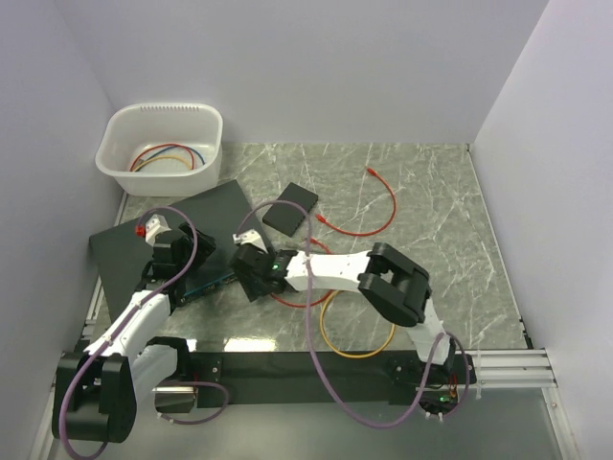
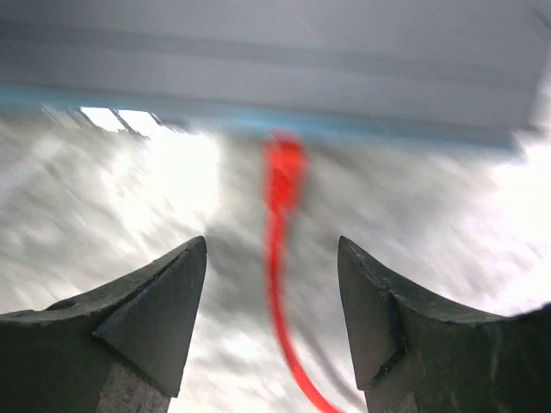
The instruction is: Insert the plug into the switch port
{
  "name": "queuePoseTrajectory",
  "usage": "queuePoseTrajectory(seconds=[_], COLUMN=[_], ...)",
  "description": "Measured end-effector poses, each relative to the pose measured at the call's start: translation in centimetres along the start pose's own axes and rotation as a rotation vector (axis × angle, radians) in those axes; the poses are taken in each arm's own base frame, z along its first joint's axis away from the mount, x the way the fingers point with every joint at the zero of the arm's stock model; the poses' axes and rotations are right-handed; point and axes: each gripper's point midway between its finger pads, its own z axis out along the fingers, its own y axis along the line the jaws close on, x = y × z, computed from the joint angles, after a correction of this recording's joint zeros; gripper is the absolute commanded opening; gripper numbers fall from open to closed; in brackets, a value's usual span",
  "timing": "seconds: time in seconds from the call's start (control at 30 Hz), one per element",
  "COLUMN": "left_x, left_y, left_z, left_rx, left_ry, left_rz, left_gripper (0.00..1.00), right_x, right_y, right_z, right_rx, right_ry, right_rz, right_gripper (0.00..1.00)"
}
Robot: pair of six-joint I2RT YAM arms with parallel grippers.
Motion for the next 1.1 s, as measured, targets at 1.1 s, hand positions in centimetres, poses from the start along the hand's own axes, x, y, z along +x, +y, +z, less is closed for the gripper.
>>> queuePoseTrajectory(seconds=[1.1], left_x=[0.2], left_y=[-0.2], left_z=[0.1], left_rx=[0.016], left_ry=[0.007], left_rz=[0.0], left_gripper=[0.77], right_x=[-3.7], right_y=[-15.4], right_z=[0.2], right_rx=[0.196], right_ry=[-0.09], right_rz=[0.156], right_gripper=[0.66])
